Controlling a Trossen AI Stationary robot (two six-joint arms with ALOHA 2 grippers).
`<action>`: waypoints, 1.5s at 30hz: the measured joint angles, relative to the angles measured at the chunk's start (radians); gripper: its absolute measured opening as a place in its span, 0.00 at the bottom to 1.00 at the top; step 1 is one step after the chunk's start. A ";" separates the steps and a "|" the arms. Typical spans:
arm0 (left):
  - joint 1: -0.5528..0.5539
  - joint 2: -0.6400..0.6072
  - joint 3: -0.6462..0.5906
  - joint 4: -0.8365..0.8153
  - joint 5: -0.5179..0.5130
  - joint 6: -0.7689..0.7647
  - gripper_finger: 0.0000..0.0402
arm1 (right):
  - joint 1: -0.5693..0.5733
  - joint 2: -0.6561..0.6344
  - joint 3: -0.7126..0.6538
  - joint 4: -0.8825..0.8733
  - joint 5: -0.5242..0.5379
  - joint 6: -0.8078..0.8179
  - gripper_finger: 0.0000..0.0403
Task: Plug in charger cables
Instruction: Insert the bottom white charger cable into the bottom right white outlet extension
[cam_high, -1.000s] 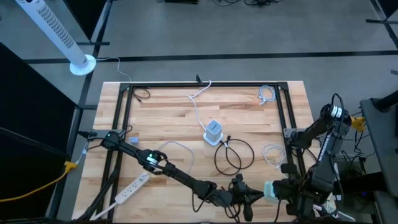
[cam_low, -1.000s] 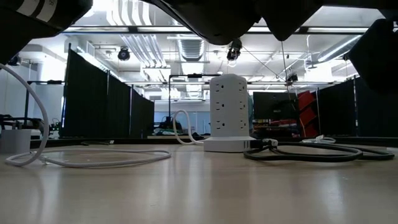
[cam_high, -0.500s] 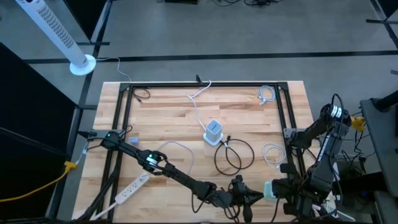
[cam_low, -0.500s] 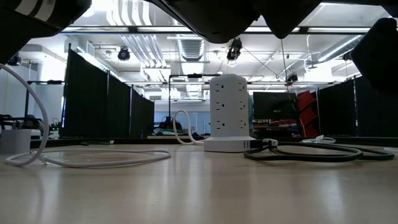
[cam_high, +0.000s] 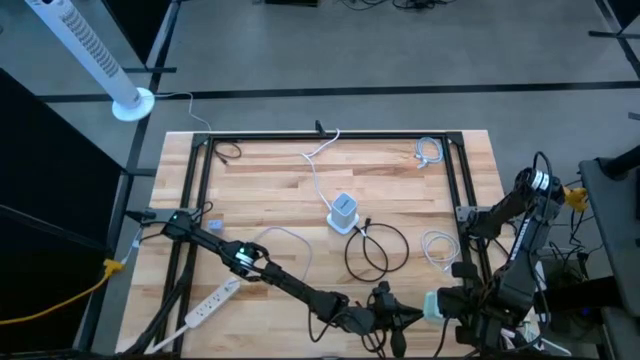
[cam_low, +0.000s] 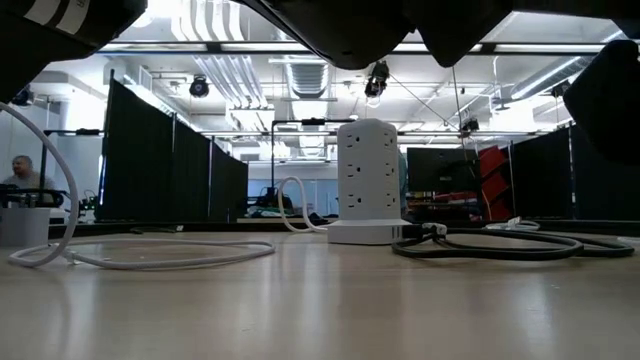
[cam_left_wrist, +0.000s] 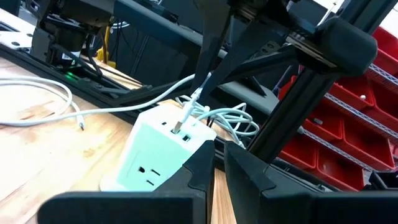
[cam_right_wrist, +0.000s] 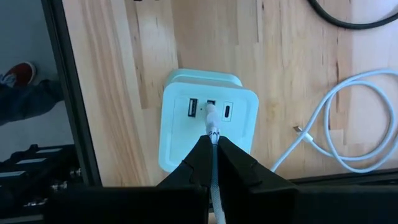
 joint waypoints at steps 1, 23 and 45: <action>0.000 0.000 0.000 0.000 0.000 0.000 0.06 | 0.000 0.000 -0.001 0.001 0.000 0.000 0.00; -0.001 0.000 0.000 0.003 0.000 -0.003 0.06 | -0.008 0.000 -0.098 0.115 -0.019 0.001 0.00; -0.007 0.000 0.000 0.003 0.002 -0.022 0.06 | -0.019 -0.014 -0.110 0.119 0.016 -0.011 0.00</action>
